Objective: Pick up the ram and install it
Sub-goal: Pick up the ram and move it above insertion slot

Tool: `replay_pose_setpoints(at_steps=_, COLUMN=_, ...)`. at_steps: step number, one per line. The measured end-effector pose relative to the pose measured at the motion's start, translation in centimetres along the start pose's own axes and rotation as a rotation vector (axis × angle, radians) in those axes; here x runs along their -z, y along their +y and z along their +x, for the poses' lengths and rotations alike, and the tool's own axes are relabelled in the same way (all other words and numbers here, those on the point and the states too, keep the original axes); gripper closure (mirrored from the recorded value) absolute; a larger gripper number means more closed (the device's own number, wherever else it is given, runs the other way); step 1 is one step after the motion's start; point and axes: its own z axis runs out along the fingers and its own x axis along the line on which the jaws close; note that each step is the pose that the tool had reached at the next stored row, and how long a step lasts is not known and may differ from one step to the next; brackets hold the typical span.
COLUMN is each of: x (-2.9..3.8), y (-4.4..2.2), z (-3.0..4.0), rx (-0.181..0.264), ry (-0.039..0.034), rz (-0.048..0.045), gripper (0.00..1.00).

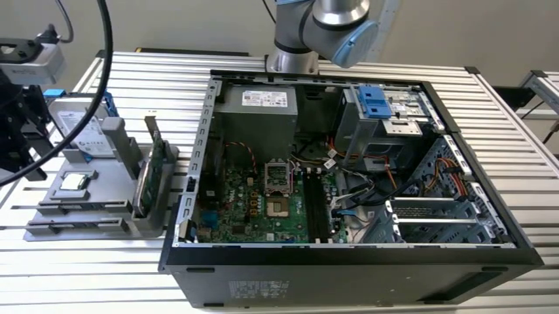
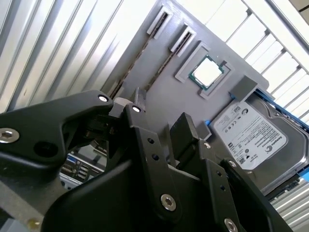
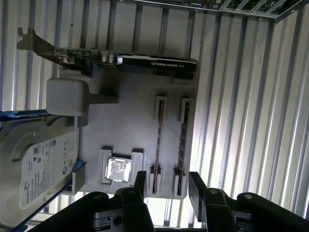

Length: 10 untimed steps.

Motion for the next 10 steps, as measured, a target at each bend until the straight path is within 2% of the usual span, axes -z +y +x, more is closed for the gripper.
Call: replay_pose_setpoints(at_steps=10, x=-0.47, y=0.01, z=-0.03, rx=0.0, ry=0.0, rz=0.0, gripper=0.0)
